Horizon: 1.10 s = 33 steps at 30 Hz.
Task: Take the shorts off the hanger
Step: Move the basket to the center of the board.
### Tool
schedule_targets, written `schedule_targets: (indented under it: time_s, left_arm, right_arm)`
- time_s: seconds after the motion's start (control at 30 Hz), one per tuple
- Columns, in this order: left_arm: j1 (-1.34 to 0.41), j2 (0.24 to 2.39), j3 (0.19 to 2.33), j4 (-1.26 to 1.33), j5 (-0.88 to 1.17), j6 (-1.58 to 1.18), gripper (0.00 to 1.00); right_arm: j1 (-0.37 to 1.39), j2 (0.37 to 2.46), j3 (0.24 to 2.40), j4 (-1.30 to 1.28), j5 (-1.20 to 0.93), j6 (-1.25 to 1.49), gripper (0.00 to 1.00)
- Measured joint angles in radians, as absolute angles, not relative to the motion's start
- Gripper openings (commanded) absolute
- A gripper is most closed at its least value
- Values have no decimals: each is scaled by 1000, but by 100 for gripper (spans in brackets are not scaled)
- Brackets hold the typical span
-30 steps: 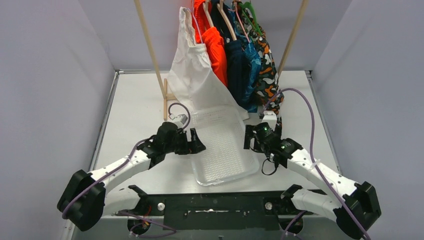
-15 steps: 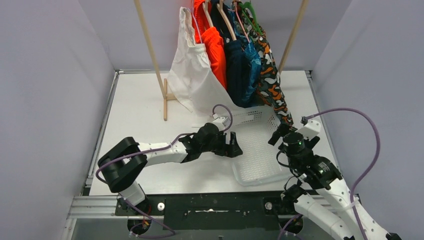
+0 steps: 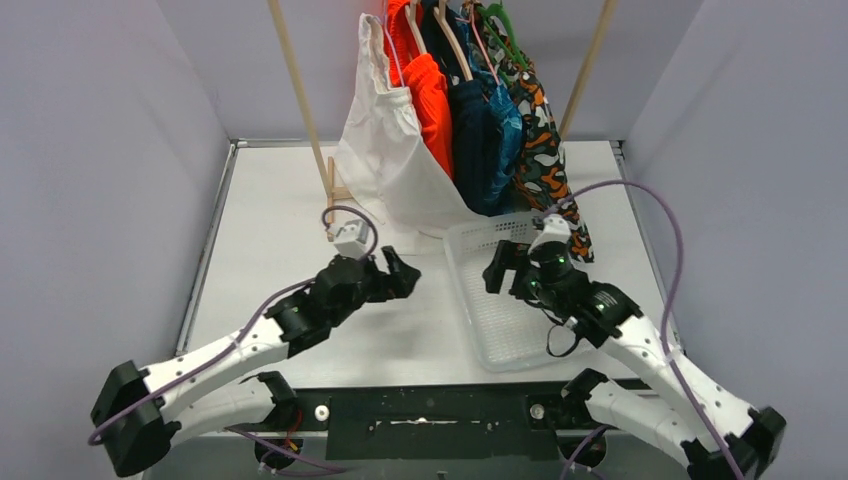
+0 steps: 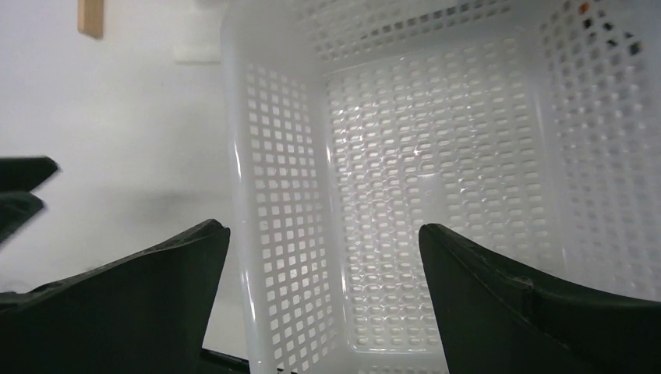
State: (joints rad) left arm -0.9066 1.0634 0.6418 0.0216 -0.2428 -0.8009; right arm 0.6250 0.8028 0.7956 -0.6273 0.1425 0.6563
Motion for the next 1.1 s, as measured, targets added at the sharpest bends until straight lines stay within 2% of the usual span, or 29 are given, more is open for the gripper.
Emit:
schedule_targets:
  time_s: [0.17,0.3,0.6,0.83,1.1]
  left_arm:
    - [-794,829,590,-173,-373,-805,88]
    - [-749,719,584,-274,-440,-804,89]
    - [-738,732,572,-340,-464,-808,89]
    - [-714,906,635,-327,-482,-795,89]
    - [-689,1158,874,-331,-425,-831,89]
  right_arm:
    - [764,1016,821,-592,139,619,98]
    - [837,1171,863,-585,178,617,98]
    - [863,1302,884,-623,335,646,99]
    - [654,1275,833,-651,327,666,99]
    - [254,1158,823,-690,149,505,98]
